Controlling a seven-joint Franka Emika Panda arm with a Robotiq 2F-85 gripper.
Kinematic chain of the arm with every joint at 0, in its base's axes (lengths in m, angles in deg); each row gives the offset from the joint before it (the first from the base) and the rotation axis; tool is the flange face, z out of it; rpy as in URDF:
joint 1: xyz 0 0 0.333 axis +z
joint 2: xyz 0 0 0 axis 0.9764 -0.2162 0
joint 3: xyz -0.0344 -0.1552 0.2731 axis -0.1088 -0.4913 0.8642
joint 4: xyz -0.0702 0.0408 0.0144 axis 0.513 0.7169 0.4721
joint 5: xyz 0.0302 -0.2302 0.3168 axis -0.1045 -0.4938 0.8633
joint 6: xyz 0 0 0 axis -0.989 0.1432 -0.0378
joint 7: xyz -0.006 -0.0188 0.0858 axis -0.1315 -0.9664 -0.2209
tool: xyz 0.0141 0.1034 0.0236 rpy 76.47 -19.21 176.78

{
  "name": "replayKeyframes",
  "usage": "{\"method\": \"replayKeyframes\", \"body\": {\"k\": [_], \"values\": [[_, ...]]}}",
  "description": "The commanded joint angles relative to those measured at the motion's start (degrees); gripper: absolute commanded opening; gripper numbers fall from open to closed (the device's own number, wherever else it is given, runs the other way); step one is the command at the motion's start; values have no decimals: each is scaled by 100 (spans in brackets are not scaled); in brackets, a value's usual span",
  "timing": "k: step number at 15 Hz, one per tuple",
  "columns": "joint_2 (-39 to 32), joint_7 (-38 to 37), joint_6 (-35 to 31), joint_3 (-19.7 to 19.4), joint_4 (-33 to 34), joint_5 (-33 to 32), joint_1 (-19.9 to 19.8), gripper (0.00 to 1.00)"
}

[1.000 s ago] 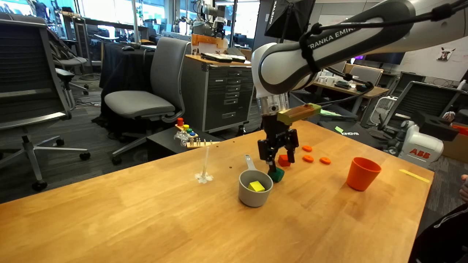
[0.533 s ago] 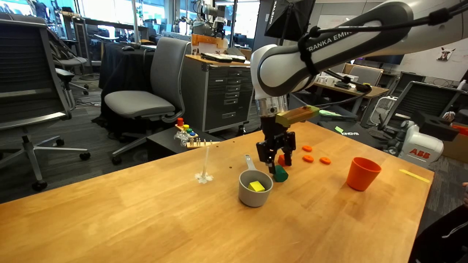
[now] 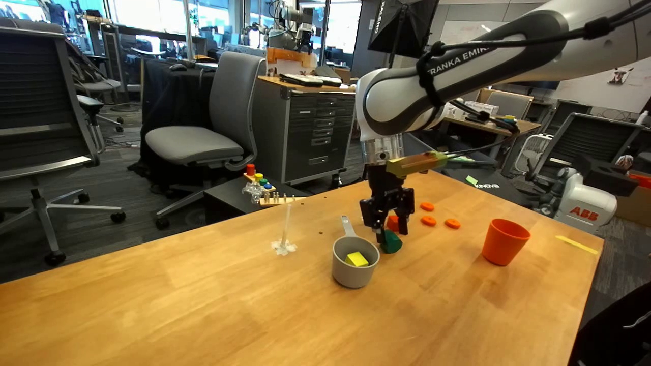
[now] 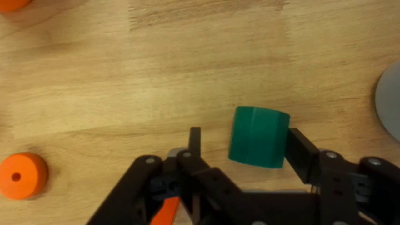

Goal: Put the yellow, green and orange objects in the scoop

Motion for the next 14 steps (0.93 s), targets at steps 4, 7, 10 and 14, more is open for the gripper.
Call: {"method": "replayKeyframes", "body": {"k": [4, 7, 10, 14], "values": [[326, 17, -227, 160, -341, 619, -379, 17], [584, 53, -367, 184, -528, 834, -483, 17], [987, 100, -417, 242, -634, 853, -394, 17], [1333, 220, -452, 510, -633, 894, -208, 17]]}}
